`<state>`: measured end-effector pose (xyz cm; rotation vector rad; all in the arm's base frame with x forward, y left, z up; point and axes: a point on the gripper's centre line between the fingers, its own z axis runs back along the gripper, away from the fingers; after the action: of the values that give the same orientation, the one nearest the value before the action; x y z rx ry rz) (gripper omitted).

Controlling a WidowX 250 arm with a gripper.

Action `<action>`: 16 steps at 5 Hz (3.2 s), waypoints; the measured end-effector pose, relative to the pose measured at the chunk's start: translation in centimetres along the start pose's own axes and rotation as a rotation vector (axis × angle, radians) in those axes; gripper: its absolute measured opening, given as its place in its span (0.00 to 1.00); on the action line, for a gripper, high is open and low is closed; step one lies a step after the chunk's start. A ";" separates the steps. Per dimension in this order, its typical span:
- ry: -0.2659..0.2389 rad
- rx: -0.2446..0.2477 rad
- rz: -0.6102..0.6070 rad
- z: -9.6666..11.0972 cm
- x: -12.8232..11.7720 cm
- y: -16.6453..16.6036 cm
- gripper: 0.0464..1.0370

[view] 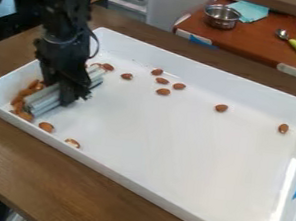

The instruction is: Sweep into pile

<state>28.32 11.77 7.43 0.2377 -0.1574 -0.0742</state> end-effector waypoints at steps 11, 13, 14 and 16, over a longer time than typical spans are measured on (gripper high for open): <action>-0.030 -0.329 0.194 9.6 13.8 -24.3 0.34; -0.065 -0.301 0.147 9.6 13.2 -28.0 0.34; -0.071 -0.274 0.151 8.3 13.4 -28.6 0.34; -0.052 -0.241 0.144 6.0 13.3 -29.4 0.34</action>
<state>38.84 -19.28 8.10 -0.0164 -0.2148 0.0440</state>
